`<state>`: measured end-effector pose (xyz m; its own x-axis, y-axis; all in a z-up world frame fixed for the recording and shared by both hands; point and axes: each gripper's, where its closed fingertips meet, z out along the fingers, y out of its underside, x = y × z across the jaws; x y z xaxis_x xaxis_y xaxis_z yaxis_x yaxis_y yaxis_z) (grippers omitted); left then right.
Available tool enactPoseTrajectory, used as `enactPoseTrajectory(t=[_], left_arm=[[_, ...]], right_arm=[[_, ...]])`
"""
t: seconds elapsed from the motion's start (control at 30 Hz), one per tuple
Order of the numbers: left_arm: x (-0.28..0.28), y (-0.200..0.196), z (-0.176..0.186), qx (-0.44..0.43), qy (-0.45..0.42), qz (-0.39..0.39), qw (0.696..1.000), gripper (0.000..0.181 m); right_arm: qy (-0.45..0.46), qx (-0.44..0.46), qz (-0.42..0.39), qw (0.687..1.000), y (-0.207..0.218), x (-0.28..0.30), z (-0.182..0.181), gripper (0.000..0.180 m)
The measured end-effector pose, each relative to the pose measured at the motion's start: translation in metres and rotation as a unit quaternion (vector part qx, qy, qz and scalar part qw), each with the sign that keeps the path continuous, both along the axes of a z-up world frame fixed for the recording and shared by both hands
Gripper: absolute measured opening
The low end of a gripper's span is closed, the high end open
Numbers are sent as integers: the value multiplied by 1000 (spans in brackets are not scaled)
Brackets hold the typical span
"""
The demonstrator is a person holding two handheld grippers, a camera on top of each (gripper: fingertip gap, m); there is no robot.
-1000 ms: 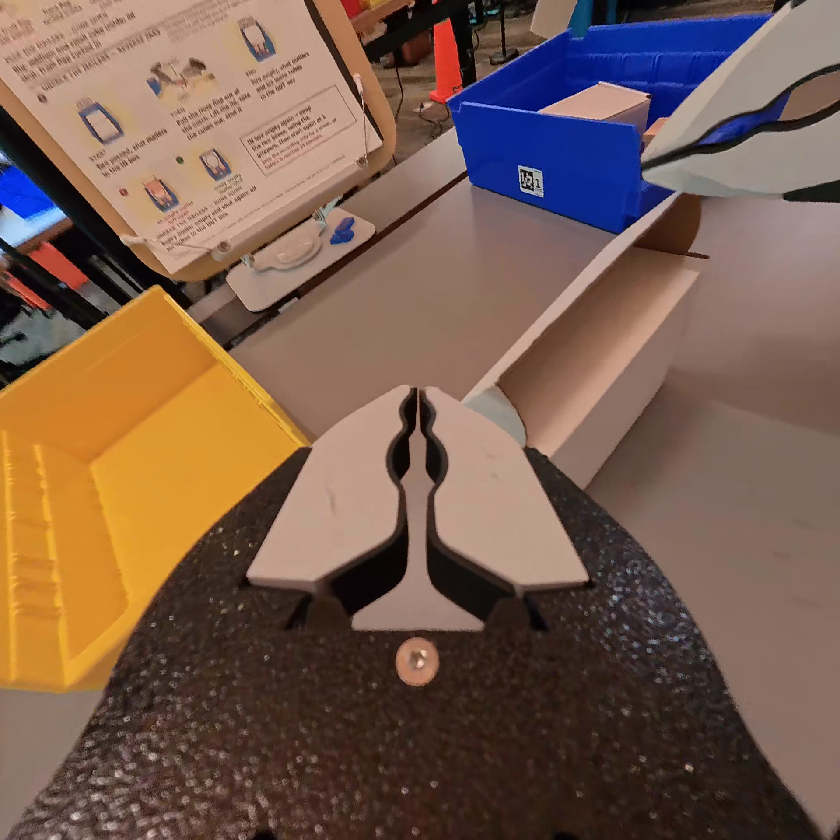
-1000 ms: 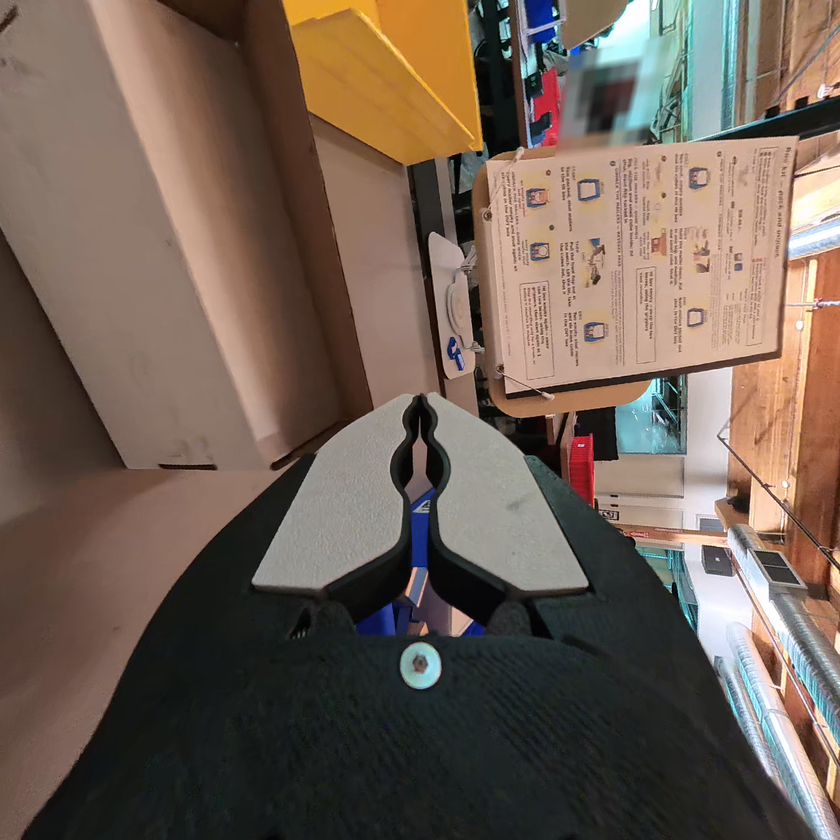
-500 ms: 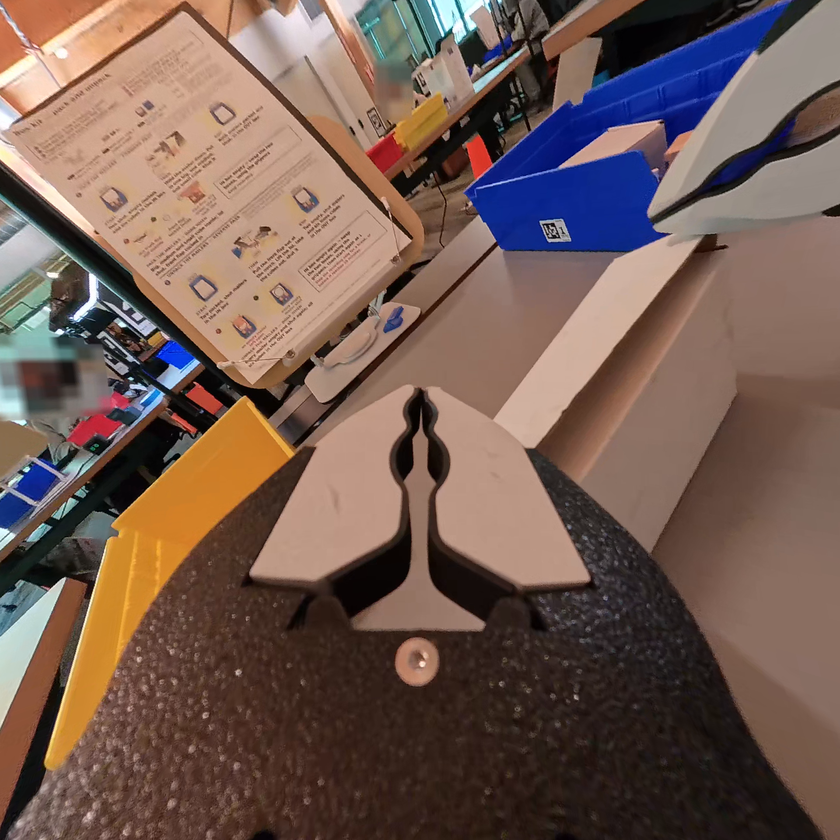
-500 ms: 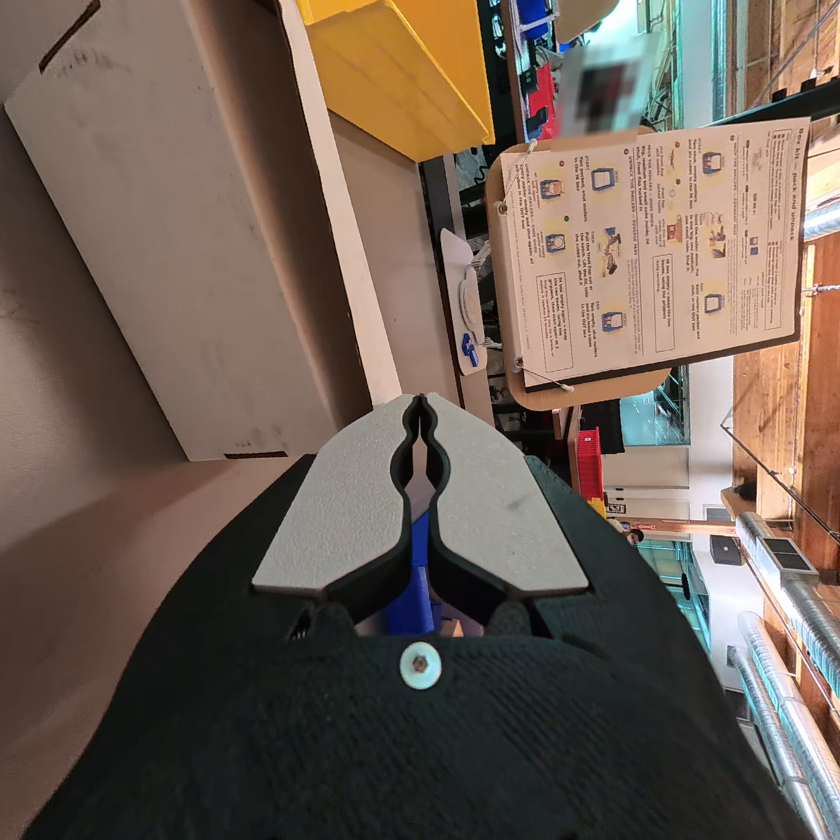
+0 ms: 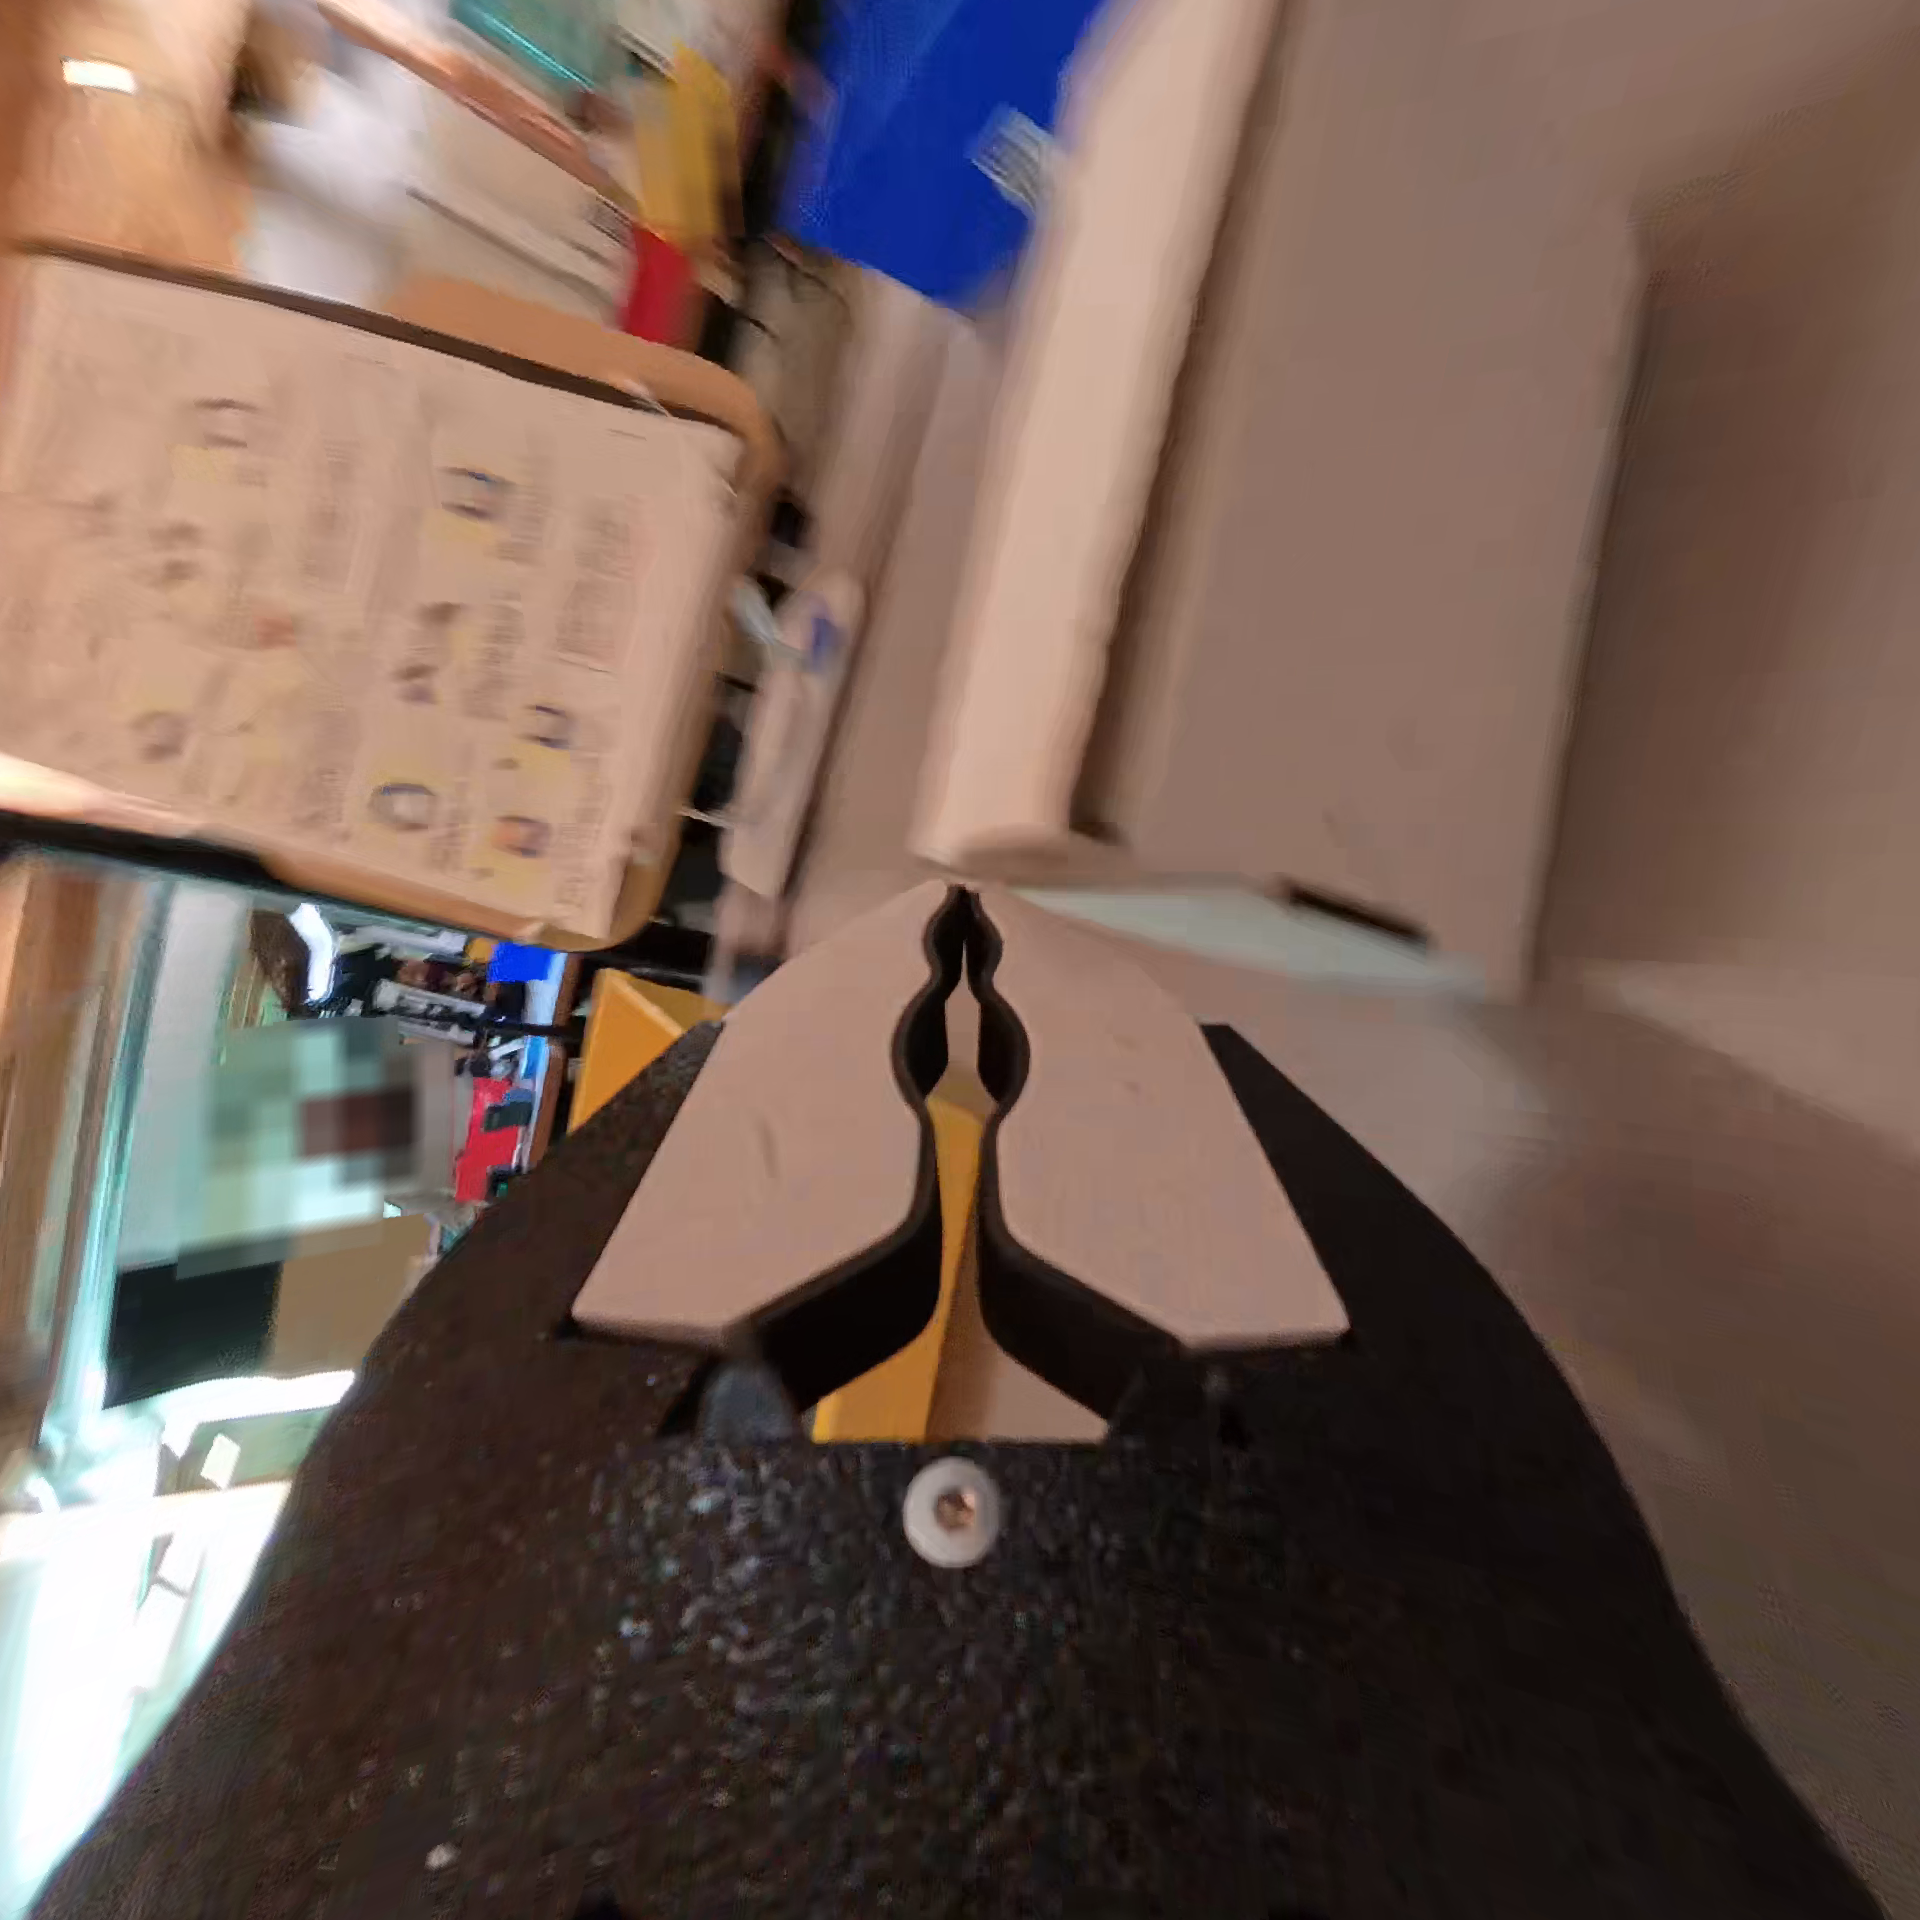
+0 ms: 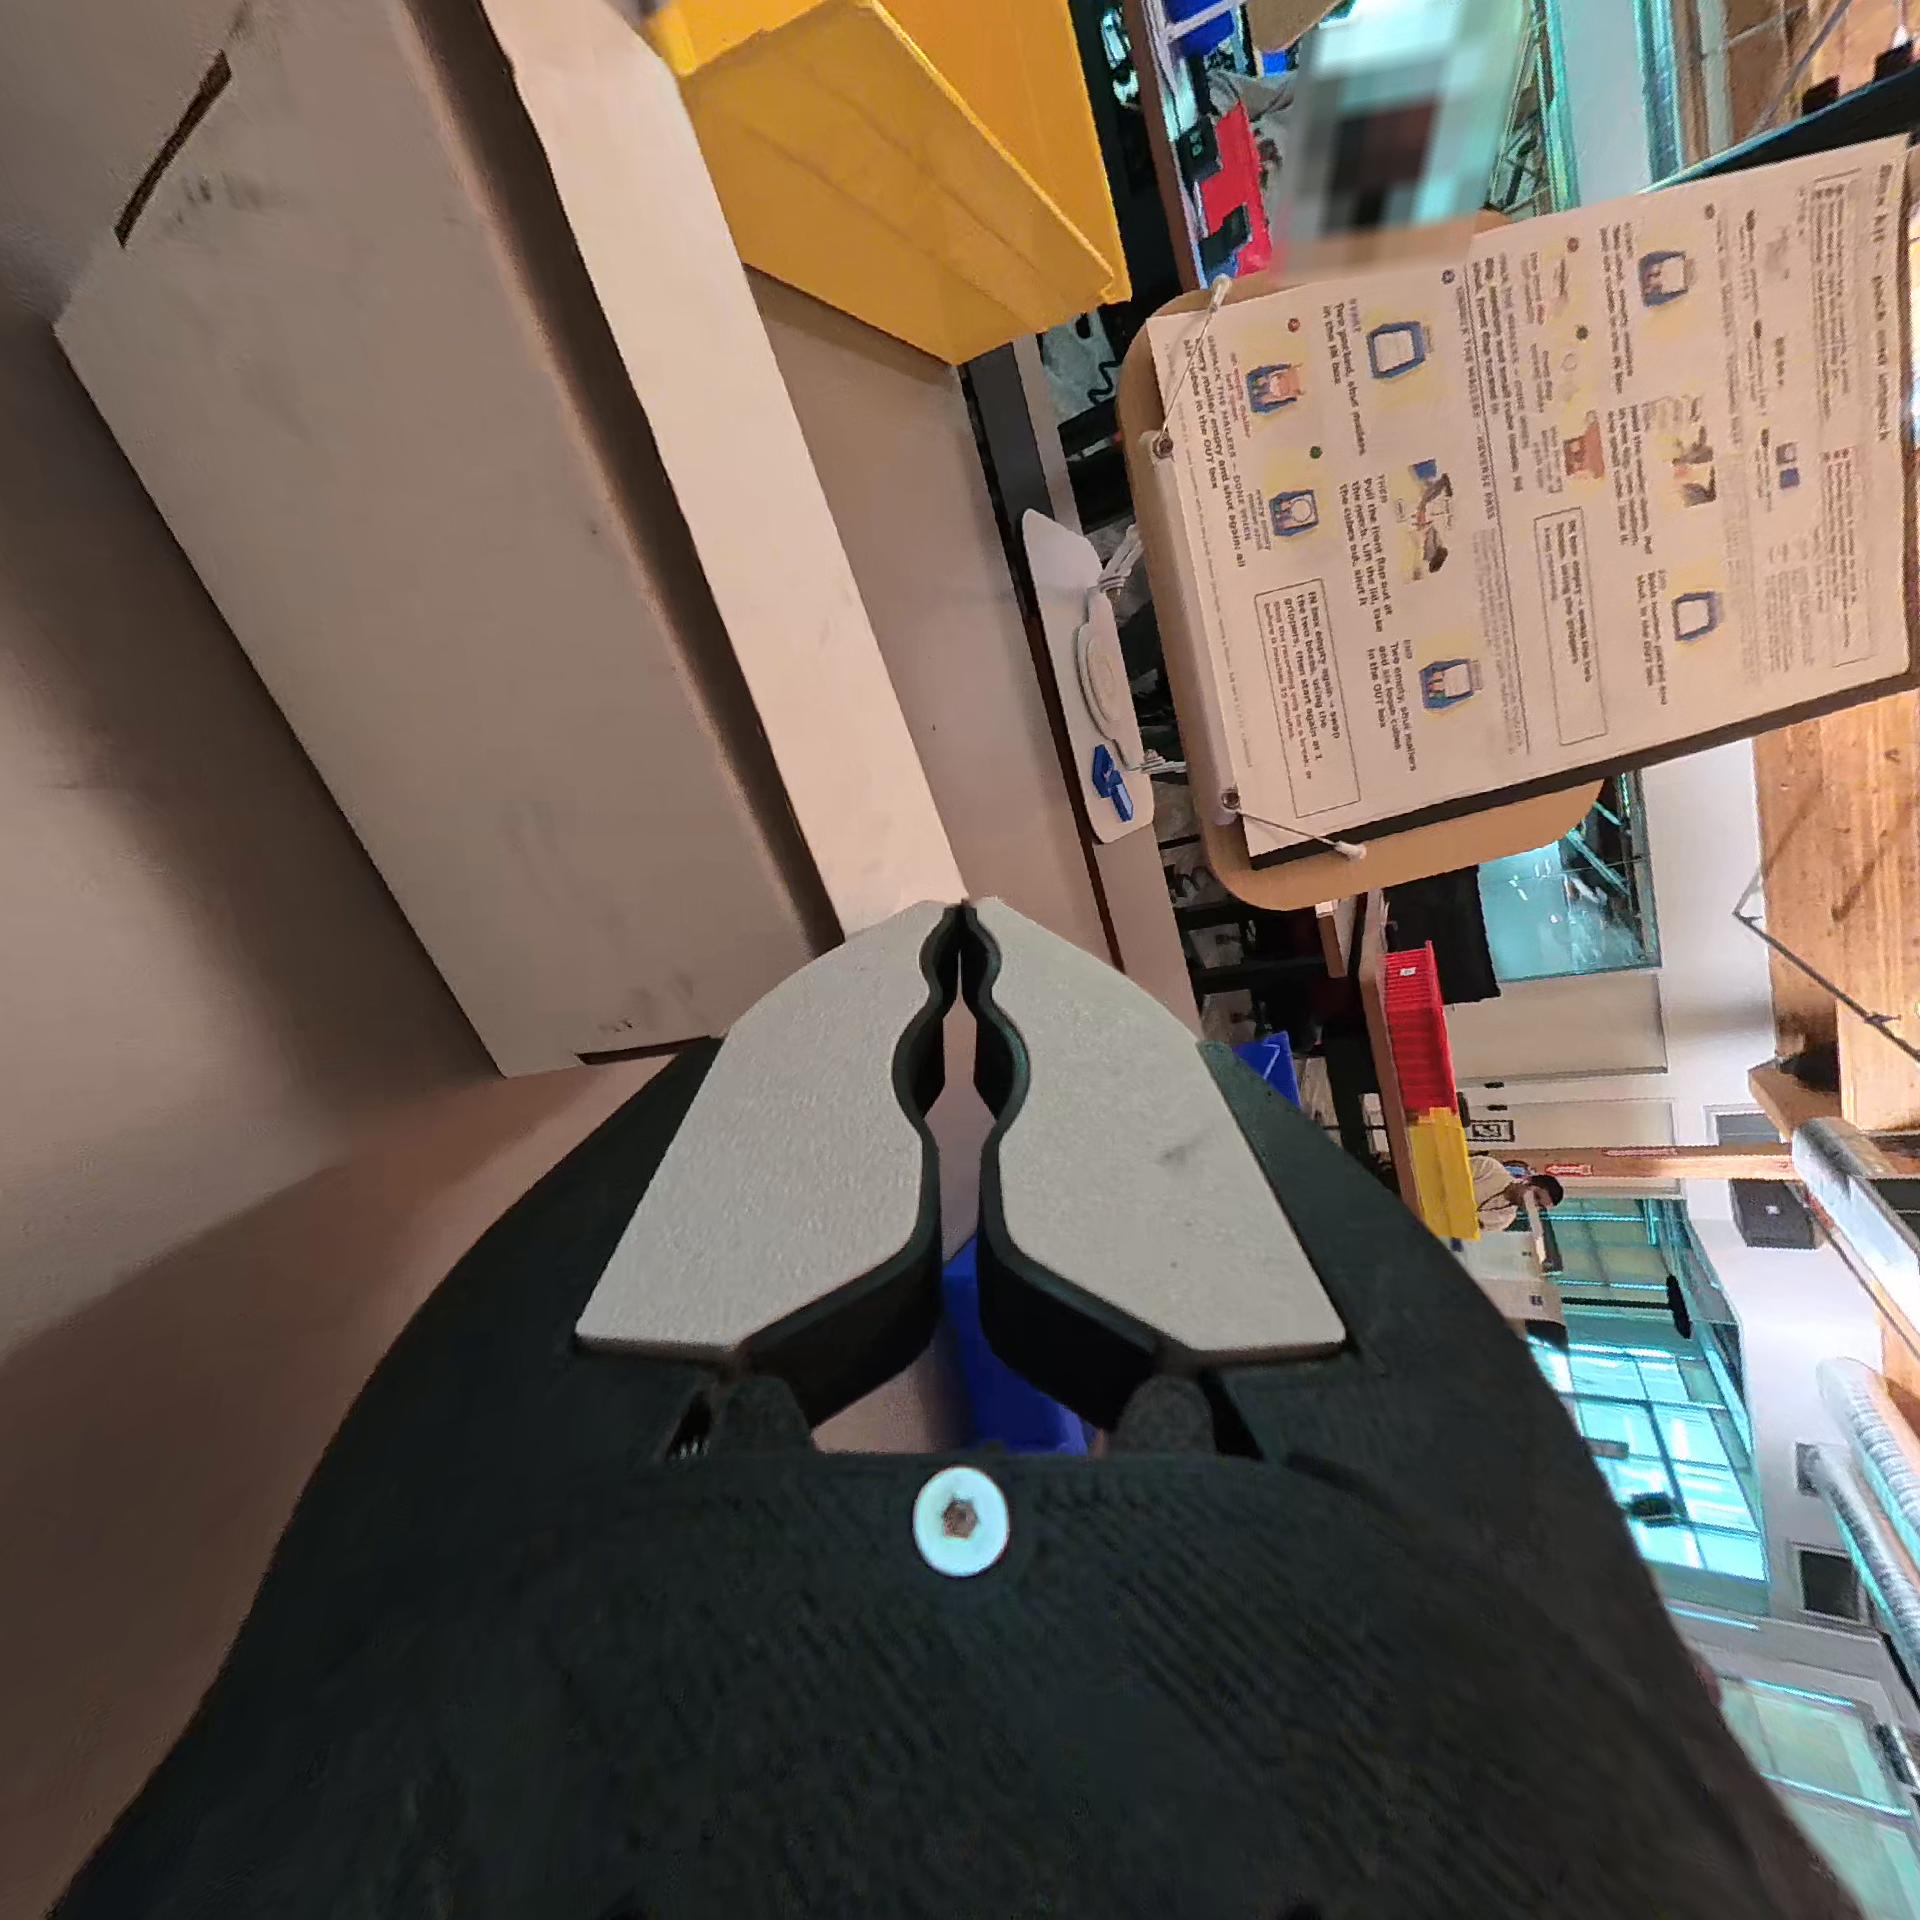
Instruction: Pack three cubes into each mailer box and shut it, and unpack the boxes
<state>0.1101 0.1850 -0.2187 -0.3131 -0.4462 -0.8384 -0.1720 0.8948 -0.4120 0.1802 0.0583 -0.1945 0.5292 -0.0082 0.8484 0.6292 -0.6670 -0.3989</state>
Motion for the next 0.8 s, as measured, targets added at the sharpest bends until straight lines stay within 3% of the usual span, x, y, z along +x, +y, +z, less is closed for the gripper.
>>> enactPoseTrajectory(t=[0.07,0.13,0.2,0.33,0.47,0.57,0.63,0.7,0.8], left_arm=[[-10,8,-62,102,150,7,983,0],[3,18,-86,169,135,40,976,0],[6,28,-78,198,127,71,969,0],[10,26,-5,30,-6,89,996,0],[2,-19,61,-73,-172,-27,982,0],[5,-41,35,-61,-110,-79,989,0],[8,-39,30,-35,-115,-76,990,0],[9,-39,21,-97,-85,-82,988,0],[8,-38,21,-169,-110,-104,974,0]], right_arm=[[1,3,-5,1000,-1,0,-1,0],[-5,6,-9,1000,-1,0,-1,0],[-6,3,-11,1000,-1,-1,-1,0],[-12,5,-9,1000,-1,-1,-1,0],[-7,2,-12,1000,1,1,-1,0],[-12,4,-16,1000,2,1,-1,0],[-9,4,-20,1000,2,1,-3,0],[-2,6,-21,1000,2,2,-5,0],[0,9,-24,1000,2,2,-4,0]])
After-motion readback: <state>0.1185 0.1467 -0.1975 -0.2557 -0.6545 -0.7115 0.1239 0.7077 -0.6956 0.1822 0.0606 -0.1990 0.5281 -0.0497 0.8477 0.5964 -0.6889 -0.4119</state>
